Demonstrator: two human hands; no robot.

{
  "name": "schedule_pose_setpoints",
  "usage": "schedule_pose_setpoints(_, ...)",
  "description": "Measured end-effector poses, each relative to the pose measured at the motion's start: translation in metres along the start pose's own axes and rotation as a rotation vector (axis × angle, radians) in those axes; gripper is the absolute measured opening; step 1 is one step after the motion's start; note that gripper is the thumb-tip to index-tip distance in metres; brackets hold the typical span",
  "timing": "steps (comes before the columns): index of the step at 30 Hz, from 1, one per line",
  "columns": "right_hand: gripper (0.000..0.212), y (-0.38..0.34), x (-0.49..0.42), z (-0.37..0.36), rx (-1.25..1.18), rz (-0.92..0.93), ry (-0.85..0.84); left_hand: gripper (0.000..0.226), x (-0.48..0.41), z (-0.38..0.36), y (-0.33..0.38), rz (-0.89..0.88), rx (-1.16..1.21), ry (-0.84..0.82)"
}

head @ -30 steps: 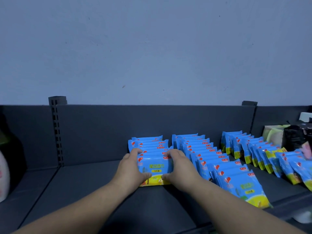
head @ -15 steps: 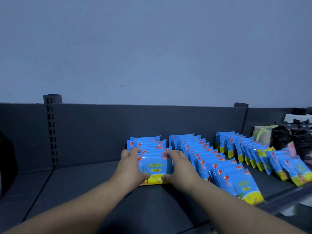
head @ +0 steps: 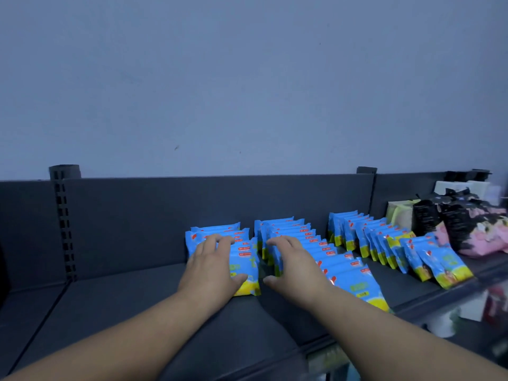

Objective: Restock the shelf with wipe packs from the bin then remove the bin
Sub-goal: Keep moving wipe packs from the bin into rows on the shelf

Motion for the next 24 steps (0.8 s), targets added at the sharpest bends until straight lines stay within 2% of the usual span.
schedule_pose_setpoints(6, 0.059, 0.058, 0.061, 0.057, 0.047, -0.021, 0.112, 0.067, 0.004, -0.032, 0.107, -0.174, -0.013, 0.027)
schedule_pose_setpoints(13, 0.061, 0.199, 0.195, 0.135, 0.117, -0.259, 0.164, 0.066, 0.032, -0.099, 0.290, -0.388, 0.063, -0.014)
schedule_pose_setpoints(18, 0.062, 0.320, 0.324, 0.172, 0.158, -0.520, 0.125, 0.065, 0.075, -0.187, 0.425, -0.475, 0.125, -0.164)
schedule_pose_setpoints(24, 0.072, 0.431, 0.458, 0.186, 0.254, -0.781, 0.021, 0.072, 0.121, -0.297, 0.522, -0.476, 0.135, -0.364)
Point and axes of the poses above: each hand's wrist, its own x-axis away from the middle knuckle, its own z-axis out of the back of the hand, y = z × x, the point moved 7 cm from there along -x, towards the middle knuckle, and after that the axes turned 9 degrees about -y, right-handed, at the moved point
